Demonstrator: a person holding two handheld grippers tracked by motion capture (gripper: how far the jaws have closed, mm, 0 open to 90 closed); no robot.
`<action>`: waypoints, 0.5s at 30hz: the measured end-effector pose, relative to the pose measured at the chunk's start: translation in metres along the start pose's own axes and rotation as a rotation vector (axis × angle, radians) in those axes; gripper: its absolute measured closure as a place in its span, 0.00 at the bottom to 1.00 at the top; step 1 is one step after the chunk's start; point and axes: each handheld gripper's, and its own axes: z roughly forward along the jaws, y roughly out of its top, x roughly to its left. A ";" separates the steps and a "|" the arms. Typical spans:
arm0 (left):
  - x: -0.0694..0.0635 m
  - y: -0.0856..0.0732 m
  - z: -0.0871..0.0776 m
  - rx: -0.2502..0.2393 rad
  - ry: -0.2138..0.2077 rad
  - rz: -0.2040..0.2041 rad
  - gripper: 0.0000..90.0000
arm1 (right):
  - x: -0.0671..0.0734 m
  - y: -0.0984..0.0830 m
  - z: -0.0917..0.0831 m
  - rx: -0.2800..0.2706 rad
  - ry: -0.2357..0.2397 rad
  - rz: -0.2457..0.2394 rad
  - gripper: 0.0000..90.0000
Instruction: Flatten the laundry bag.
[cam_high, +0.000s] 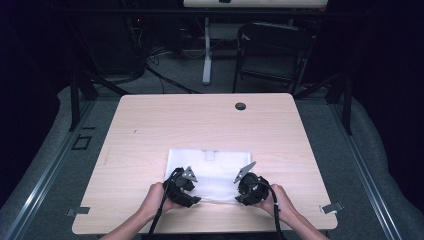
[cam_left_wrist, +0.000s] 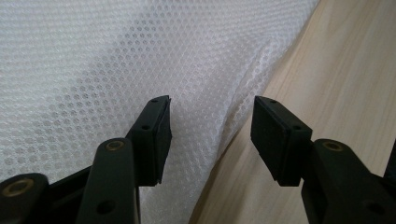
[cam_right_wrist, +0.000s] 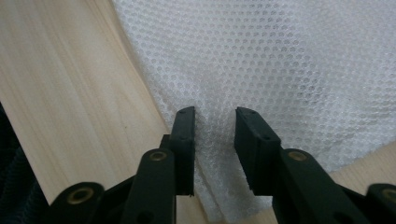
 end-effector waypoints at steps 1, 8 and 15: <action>0.000 0.000 0.000 -0.002 -0.001 -0.003 0.56 | -0.001 0.000 0.000 0.006 0.002 -0.004 0.81; -0.001 -0.003 0.001 -0.012 -0.011 -0.023 0.63 | -0.002 -0.001 0.000 0.000 0.000 -0.003 0.87; -0.009 -0.005 0.000 0.000 -0.036 -0.031 0.66 | -0.004 -0.003 -0.002 0.002 0.003 0.009 0.92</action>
